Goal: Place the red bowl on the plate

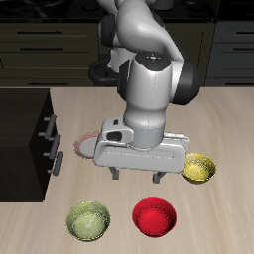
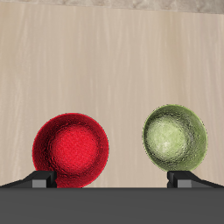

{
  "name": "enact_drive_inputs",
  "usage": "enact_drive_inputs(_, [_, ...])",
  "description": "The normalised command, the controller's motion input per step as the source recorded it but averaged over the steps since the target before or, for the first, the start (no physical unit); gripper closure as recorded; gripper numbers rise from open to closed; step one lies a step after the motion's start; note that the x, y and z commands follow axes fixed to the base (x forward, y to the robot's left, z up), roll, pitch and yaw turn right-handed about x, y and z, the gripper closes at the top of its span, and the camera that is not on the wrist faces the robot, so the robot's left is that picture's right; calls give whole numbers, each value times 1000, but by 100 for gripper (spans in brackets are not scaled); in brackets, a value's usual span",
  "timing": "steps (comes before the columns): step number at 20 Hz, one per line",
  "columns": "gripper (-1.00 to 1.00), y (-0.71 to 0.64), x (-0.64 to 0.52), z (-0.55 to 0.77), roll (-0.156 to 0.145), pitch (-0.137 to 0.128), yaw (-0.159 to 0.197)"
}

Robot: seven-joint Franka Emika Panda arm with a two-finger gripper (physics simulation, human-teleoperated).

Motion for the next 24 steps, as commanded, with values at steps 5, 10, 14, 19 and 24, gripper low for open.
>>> enact_drive_inputs(5, [-100,-117,90,-210,-19,22,-2])
enact_drive_inputs(10, [-100,144,-12,-210,30,51,-48])
enact_drive_inputs(14, [-100,210,20,-142,42,8,12])
enact_drive_inputs(19, [-100,26,64,-139,9,15,0])
enact_drive_inputs(24, [-100,-52,58,-145,0,17,8])
